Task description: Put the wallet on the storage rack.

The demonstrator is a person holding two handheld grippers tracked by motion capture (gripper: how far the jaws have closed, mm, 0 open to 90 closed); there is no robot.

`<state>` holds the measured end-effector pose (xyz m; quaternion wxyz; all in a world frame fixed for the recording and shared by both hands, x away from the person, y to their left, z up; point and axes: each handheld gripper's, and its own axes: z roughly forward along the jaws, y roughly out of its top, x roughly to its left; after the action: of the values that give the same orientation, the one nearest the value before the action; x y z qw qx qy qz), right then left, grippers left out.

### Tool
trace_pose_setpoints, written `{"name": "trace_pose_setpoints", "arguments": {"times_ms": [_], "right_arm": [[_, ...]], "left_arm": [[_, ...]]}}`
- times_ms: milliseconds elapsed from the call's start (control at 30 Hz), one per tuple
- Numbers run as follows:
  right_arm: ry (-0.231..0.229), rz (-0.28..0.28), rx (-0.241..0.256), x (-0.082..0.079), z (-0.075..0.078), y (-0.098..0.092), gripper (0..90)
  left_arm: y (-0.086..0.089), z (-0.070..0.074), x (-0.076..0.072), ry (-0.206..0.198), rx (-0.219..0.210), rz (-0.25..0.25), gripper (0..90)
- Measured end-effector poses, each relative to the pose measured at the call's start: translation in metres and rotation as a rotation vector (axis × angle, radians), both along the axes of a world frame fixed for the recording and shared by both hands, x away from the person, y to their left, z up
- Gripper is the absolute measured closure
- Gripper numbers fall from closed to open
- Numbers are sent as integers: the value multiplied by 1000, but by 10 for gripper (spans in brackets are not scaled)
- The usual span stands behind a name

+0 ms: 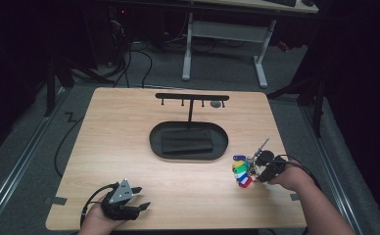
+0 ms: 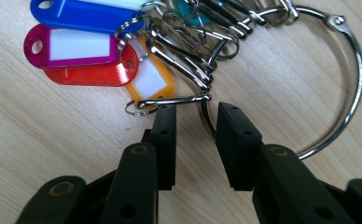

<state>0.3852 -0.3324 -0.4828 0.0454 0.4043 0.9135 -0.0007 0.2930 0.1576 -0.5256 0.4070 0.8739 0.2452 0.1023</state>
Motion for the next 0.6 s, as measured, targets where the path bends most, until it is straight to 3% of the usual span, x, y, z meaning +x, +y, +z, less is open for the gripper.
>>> {"name": "trace_pose_setpoints", "arguments": {"times_ms": [100, 167, 367, 467, 600], "right_arm": [[20, 1, 24, -1, 0, 5, 768], [38, 39, 28, -3, -3, 10, 794], [36, 84, 12, -10, -2, 23, 832], [31, 78, 17, -9, 3, 22, 804], [13, 20, 4, -2, 13, 10, 735]], "left_arm": [[-1, -1, 0, -1, 4, -9, 394], [-2, -1, -1, 0, 10, -13, 395], [-4, 0, -2, -4, 20, -25, 394], [-4, 0, -2, -1, 22, -28, 394], [-5, -1, -2, -2, 23, -28, 394]]}}
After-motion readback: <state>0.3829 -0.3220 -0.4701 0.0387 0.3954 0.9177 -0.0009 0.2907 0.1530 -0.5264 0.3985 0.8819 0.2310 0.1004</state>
